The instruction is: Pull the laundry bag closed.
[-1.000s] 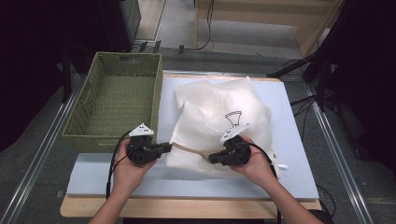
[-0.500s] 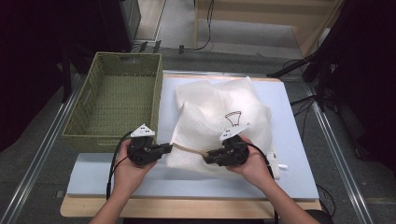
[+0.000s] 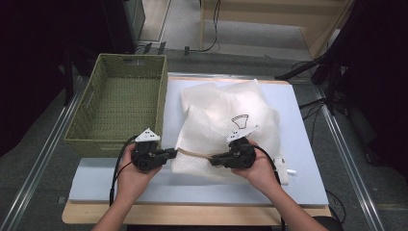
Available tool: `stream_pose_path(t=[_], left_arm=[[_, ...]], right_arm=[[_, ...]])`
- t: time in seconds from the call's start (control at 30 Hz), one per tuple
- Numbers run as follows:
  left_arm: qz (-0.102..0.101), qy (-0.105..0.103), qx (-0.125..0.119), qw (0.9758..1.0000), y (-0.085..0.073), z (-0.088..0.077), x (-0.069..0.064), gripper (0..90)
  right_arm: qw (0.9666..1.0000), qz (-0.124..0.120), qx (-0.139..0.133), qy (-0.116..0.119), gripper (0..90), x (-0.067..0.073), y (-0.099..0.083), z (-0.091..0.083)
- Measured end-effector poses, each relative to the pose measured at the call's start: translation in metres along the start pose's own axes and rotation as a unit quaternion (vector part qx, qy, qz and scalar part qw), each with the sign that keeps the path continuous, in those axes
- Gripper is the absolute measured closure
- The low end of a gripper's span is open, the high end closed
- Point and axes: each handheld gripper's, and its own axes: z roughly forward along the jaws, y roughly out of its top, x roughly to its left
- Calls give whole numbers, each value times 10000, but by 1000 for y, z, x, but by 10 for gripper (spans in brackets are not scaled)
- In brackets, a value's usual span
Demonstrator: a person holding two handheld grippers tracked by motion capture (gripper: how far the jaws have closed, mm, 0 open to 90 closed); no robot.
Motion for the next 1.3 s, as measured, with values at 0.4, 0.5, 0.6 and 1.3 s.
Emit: stream_pose_path(t=[0.4,0.5,0.6,1.3], left_arm=[[40,-28,-26,10000,0,-3,3,869],[74,-22,-15,10000,0,-4,3,869],[51,-13,22,10000,1,-3,4,868],[272,30,159,9995,4,-1,0,867]], right_arm=[[9998,-187,42,-82,882,1,-3,-12],[9997,-148,104,-134,881,-4,-8,-21],[9998,-110,90,-153,881,-7,-9,-25],[9993,-146,185,-302,880,-2,-12,-34]])
